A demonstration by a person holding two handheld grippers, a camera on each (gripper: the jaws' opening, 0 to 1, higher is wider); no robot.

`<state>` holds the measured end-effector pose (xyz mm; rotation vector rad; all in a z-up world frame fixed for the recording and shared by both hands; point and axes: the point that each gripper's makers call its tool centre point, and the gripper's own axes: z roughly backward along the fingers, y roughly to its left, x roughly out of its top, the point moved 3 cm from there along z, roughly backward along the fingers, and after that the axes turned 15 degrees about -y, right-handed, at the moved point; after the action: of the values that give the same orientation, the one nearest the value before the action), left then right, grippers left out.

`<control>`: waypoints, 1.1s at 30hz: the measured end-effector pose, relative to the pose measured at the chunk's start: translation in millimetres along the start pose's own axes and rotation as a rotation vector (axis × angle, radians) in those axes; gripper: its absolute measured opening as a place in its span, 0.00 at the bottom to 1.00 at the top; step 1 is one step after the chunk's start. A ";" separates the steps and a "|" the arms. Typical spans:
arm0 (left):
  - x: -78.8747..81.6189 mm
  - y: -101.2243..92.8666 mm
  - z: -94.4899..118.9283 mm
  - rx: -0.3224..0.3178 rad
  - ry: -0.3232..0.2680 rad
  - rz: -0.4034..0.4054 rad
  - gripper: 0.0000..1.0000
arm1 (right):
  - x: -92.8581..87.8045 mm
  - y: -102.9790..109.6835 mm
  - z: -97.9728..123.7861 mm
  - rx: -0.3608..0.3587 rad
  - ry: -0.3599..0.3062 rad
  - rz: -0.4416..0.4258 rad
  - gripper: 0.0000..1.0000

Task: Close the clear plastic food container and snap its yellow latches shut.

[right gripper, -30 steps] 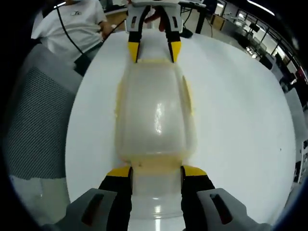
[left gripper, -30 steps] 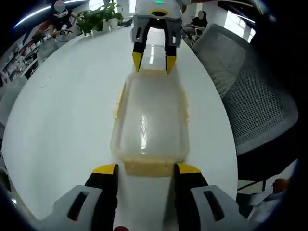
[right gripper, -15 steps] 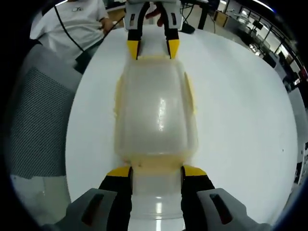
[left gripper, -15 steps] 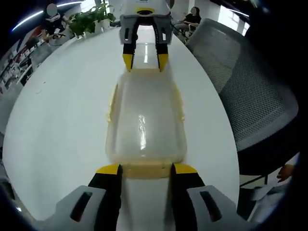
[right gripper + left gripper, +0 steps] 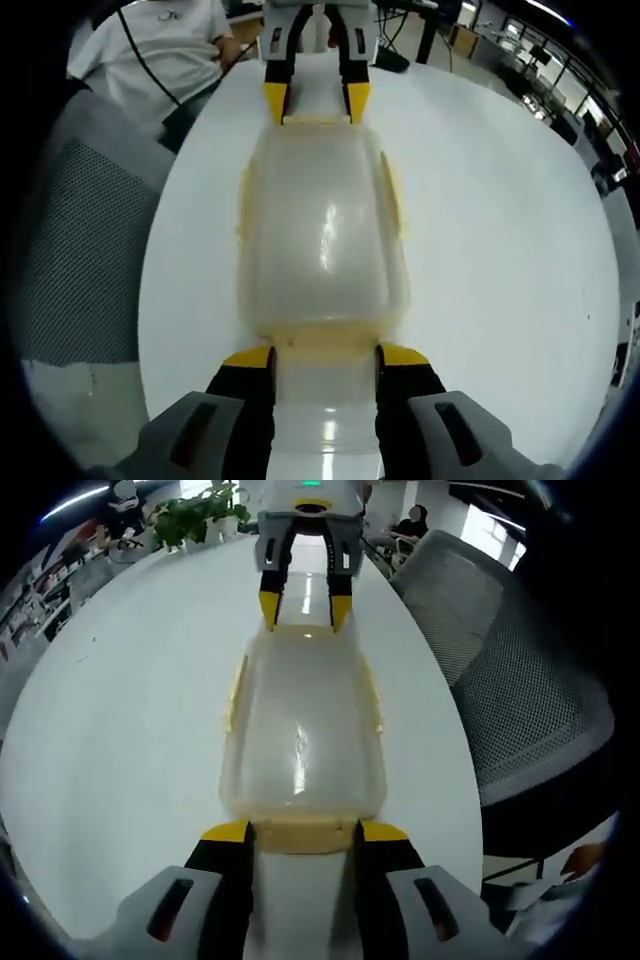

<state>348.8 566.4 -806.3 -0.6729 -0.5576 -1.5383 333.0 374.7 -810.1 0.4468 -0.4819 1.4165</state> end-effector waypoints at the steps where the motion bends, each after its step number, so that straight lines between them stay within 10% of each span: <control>1: -0.7 -1.2 1.0 -0.002 0.002 0.000 0.38 | 1.2 0.3 1.3 0.004 -0.013 -0.011 0.38; 33: 15.3 -6.2 21.1 0.021 -0.052 -0.003 0.36 | 19.3 1.6 28.0 0.007 -0.102 -0.009 0.37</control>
<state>344.1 570.8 -780.3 -0.6973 -0.6137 -1.5196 331.7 374.9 -776.1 0.5278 -0.5569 1.3919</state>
